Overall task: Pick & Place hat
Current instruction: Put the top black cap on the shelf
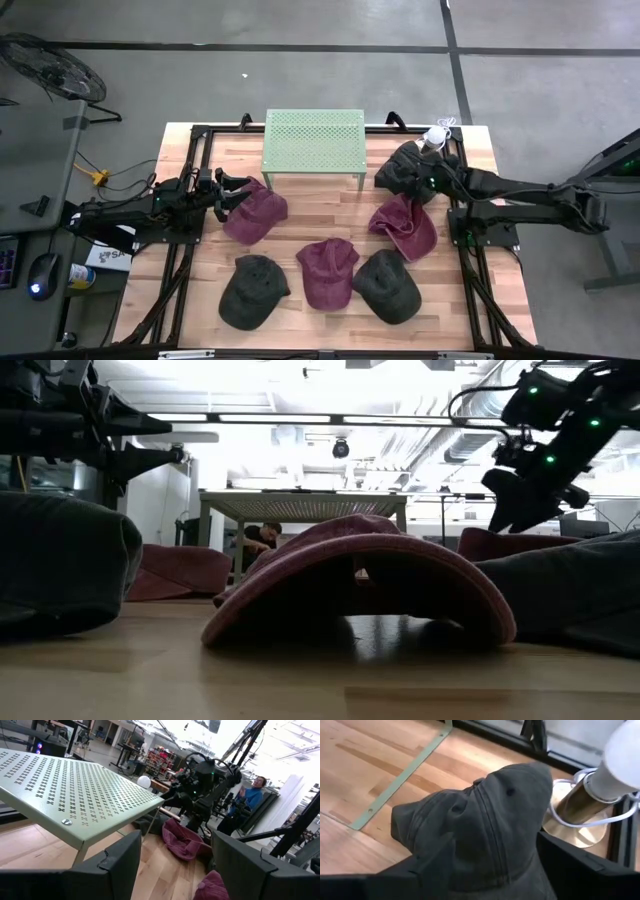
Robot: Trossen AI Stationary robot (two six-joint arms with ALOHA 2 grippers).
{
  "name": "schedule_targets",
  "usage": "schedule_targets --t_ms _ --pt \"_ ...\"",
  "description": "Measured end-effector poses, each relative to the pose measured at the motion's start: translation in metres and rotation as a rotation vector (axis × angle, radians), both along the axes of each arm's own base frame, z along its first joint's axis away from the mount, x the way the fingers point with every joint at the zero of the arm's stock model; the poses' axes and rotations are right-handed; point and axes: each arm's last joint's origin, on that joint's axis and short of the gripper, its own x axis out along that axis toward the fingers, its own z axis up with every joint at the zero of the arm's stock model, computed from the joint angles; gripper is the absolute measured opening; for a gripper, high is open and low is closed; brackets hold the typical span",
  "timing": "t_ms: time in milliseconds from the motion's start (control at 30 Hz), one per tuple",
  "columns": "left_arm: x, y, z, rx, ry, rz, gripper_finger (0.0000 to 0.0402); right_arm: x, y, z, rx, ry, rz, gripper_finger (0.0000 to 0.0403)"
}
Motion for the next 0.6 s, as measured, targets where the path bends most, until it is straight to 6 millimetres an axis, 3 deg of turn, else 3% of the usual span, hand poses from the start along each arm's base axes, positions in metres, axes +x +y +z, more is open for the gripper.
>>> schedule_targets --t_ms 267,600 --pt "0.0 0.0 0.0 0.0 0.0 0.0 0.0238 0.018 -0.027 -0.003 0.092 0.136 0.013 0.0353" --pt "0.0 0.0 0.0 0.0 -0.001 0.0 0.0238 0.04 -0.042 -0.011 0.16 0.265 0.087 0.0362"
